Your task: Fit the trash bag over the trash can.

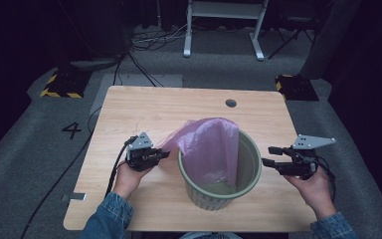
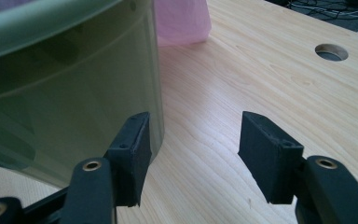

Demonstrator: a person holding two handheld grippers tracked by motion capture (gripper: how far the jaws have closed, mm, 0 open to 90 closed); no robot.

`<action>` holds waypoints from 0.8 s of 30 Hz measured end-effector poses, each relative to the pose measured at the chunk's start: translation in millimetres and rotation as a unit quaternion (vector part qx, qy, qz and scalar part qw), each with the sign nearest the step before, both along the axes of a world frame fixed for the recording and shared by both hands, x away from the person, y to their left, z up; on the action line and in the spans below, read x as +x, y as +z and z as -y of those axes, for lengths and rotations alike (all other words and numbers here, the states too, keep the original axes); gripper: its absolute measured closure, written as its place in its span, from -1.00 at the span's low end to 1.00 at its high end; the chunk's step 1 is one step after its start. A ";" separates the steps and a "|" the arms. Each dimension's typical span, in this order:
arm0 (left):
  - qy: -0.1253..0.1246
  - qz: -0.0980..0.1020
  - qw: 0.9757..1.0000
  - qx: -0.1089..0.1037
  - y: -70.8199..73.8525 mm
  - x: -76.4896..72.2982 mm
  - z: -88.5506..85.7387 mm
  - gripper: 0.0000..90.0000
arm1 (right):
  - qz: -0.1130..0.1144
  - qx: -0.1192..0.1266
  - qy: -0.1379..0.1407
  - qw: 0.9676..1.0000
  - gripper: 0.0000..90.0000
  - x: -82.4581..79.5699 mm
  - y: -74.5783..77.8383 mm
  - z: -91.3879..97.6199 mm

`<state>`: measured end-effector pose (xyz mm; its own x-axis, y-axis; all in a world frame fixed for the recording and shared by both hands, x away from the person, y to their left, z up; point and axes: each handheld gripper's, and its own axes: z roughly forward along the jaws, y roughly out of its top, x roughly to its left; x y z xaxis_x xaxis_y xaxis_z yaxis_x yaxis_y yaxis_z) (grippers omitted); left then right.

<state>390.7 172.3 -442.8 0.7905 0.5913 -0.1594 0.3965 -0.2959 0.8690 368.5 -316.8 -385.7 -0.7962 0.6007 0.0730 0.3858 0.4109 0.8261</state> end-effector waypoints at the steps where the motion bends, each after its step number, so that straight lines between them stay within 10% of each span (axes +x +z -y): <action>1: -0.002 0.003 1.000 -0.007 2.2 1.6 -1.7 0.95 | 0.001 0.000 0.001 1.000 -0.03 0.1 1.3 -0.4; 12: 0.005 0.050 0.997 -0.065 47.6 7.7 -6.7 0.99 | 0.029 0.002 0.008 1.000 -0.03 -1.7 23.3 -4.7; 24: -0.018 0.115 0.991 -0.065 95.6 4.5 2.2 0.98 | 0.056 0.047 0.018 0.997 -0.04 -1.0 60.0 -13.4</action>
